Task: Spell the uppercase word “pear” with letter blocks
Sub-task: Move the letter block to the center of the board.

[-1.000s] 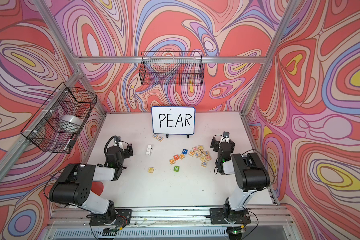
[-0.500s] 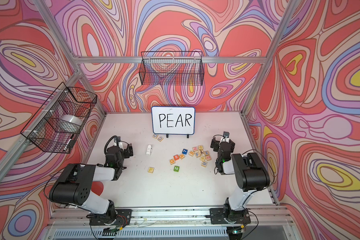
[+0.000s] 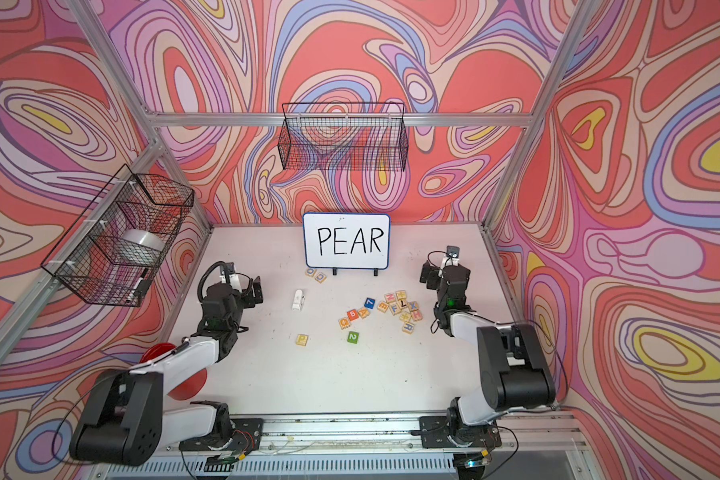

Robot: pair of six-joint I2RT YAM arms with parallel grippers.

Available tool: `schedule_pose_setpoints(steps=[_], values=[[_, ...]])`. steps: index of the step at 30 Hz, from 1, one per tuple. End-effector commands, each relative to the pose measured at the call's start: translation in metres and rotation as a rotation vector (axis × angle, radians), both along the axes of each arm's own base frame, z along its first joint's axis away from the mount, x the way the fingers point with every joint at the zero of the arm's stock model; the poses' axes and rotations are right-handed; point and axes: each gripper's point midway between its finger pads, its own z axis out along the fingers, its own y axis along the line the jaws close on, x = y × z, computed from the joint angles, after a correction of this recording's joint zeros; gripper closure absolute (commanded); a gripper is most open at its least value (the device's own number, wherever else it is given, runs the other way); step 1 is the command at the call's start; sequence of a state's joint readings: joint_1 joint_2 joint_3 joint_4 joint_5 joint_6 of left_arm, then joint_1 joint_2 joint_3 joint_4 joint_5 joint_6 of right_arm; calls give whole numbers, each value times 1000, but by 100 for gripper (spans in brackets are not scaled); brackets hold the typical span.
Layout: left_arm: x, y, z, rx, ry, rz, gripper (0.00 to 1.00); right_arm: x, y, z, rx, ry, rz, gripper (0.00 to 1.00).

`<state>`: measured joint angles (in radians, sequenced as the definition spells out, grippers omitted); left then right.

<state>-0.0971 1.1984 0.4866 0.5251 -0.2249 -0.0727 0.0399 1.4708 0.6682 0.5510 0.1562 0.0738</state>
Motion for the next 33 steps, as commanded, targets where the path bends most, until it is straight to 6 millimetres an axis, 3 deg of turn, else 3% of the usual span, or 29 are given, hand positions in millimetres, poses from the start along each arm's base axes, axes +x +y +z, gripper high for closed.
schedule_pose_setpoints(steps=[1,4,7,12,15,17,20,25,29,33], values=[[-14,-14,23,-164,52,-1,0,-11,22,8,167,110,77,2],[-26,-44,35,-329,95,-60,0,-20,49,20,365,140,130,2],[-37,-89,34,-478,183,-164,0,-35,91,18,558,180,187,2],[-66,-161,11,-670,368,-266,0,-67,174,2,695,287,273,2],[-83,-189,2,-694,426,-286,0,-84,211,-9,747,354,302,2],[-90,-201,-1,-676,449,-301,0,-91,225,-13,771,377,295,1],[-95,-210,-3,-645,490,-314,0,-100,240,-12,802,384,304,2],[-93,-231,5,-705,450,-428,0,-103,252,17,811,284,390,2],[-93,-220,8,-656,463,-380,0,-105,229,-13,802,411,170,2],[-80,-202,18,-538,393,-315,0,-98,231,-23,726,436,161,2]])
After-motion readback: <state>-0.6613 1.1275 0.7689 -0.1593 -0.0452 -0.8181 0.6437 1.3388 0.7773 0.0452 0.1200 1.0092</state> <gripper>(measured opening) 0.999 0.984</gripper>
